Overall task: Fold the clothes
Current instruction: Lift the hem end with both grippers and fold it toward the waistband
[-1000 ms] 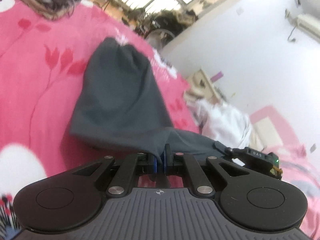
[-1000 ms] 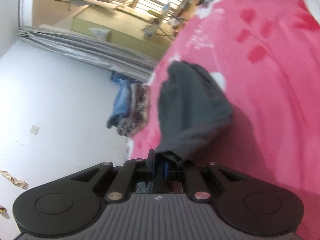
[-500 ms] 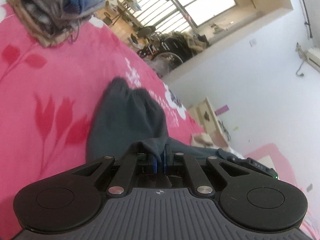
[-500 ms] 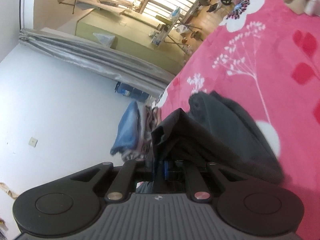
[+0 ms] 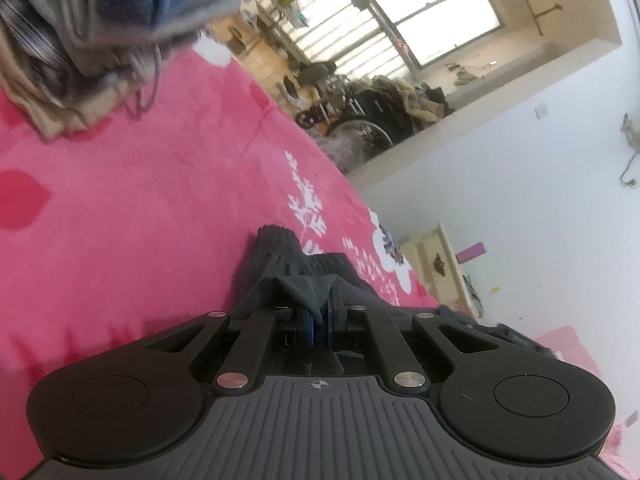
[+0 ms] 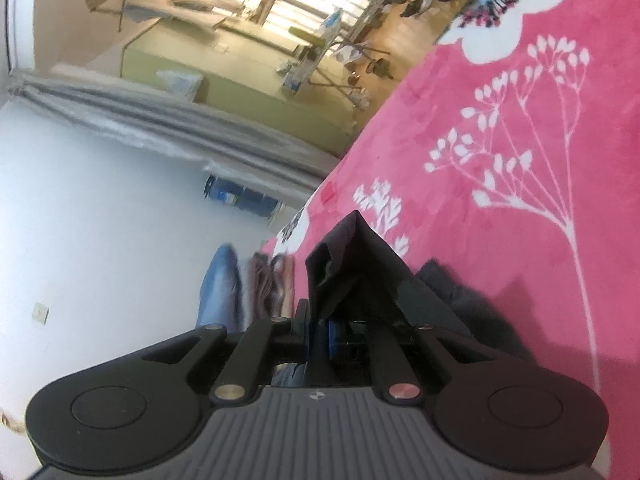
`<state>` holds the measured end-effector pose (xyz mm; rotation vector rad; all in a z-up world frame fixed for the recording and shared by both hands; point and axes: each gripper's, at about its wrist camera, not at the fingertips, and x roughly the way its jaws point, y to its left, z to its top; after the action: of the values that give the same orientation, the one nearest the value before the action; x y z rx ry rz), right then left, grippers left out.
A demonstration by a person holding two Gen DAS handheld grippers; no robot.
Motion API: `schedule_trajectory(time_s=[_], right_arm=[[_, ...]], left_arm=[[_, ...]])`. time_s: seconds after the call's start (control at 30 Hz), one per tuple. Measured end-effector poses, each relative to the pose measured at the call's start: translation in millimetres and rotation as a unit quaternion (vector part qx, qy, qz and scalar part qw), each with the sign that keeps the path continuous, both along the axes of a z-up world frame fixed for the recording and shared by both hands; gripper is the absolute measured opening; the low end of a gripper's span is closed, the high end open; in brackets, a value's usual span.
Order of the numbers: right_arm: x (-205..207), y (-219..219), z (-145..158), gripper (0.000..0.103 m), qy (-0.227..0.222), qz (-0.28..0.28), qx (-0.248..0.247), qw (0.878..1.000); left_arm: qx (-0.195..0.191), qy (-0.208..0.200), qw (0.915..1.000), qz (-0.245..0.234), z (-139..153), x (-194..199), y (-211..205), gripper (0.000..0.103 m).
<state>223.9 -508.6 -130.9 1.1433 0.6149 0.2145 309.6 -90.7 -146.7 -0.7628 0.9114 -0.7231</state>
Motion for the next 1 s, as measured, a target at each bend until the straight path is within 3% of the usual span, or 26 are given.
schedule_trajectory(time_s=[0.07,0.1,0.13,0.17,0.27,0.33,0.4,0.47,0.57,0.63,0.7,0.8,0.9,0.93,1.0], right_arm=[[13,-13,-29,0.016,0.016,-0.027,0.059,0.998],[17,-20,-47,0.025,0.027,-0.047,0.109,0.993],[18,-26,-61,0.035,0.027,-0.061,0.145,0.987],[18,-30,-70,0.038,0.017,-0.075,0.171,0.982],[7,-40,-77,0.043,-0.021,-0.106,0.197,0.974],[-3,-44,-73,0.043,-0.047,-0.116,0.198,0.972],[-15,-43,-59,0.043,-0.062,-0.100,0.177,0.977],[-27,-38,-41,0.043,-0.072,-0.060,0.145,0.985],[-49,-17,0,0.043,-0.064,0.034,0.044,0.996],[-68,1,22,0.043,-0.049,0.086,-0.043,0.994],[-84,19,38,0.041,-0.028,0.132,-0.124,0.983],[-94,45,32,0.037,0.007,0.183,-0.172,0.968],[-95,68,13,0.032,0.040,0.232,-0.230,0.944],[-95,69,3,0.031,0.057,0.230,-0.256,0.937],[-92,48,-17,0.019,0.103,0.163,-0.263,0.945]], left_arm=[[-0.024,0.040,0.9988,0.012,-17,16,3,0.017],[-0.038,0.061,0.9972,0.022,-25,21,7,0.025],[-0.056,0.079,0.9948,0.033,-32,25,13,0.027],[-0.079,0.090,0.9917,0.045,-37,27,20,0.028],[-0.122,0.096,0.9853,0.072,-41,24,41,0.032],[-0.123,0.091,0.9857,0.071,-35,19,53,0.033],[-0.114,0.084,0.9879,0.063,-27,13,63,0.033],[-0.071,0.068,0.9950,0.021,-11,1,66,0.033],[0.012,0.036,0.9974,-0.061,8,-24,59,0.033],[0.066,0.009,0.9908,-0.118,14,-44,47,0.033],[0.117,-0.019,0.9782,-0.171,17,-65,32,0.033],[0.173,-0.043,0.9626,-0.204,8,-88,14,0.033],[0.234,-0.064,0.9476,-0.208,-3,-105,3,0.033],[0.250,-0.068,0.9442,-0.203,-6,-108,3,0.033],[0.256,-0.069,0.9443,-0.195,-9,-111,7,0.032]])
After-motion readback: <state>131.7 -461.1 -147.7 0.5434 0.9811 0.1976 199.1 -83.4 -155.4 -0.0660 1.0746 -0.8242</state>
